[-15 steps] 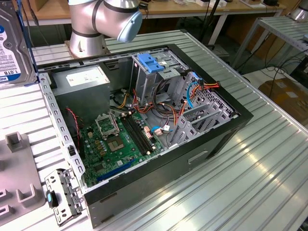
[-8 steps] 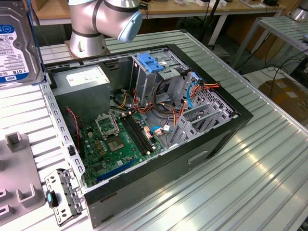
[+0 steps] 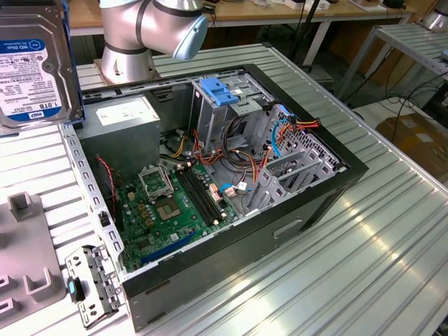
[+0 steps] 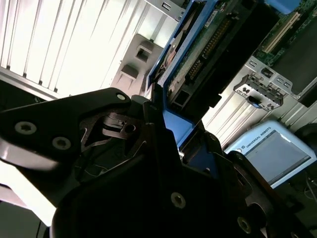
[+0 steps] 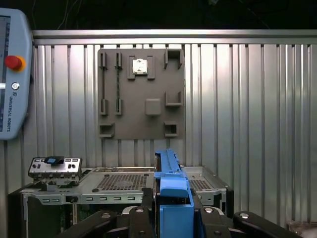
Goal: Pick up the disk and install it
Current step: 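Pick up the disk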
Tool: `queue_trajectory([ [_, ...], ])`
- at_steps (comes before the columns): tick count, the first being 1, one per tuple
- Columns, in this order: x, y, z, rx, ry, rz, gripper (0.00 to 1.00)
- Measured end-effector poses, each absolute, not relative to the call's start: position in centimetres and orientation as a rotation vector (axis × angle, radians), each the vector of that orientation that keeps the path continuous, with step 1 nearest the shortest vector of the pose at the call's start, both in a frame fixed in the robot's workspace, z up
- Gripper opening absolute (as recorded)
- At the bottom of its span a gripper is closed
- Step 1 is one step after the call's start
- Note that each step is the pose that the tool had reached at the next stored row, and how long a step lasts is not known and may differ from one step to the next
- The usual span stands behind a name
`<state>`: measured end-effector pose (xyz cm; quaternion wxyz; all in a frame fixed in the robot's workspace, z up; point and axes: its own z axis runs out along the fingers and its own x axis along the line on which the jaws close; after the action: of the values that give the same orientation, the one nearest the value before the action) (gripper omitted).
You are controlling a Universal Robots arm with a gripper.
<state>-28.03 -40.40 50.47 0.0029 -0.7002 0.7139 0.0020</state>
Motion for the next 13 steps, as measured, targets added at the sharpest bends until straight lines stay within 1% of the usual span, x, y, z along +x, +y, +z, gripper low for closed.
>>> queue_trajectory([
  [13,-24.7,-41.0,50.5,-2.196,2.239,0.006,0.37],
])
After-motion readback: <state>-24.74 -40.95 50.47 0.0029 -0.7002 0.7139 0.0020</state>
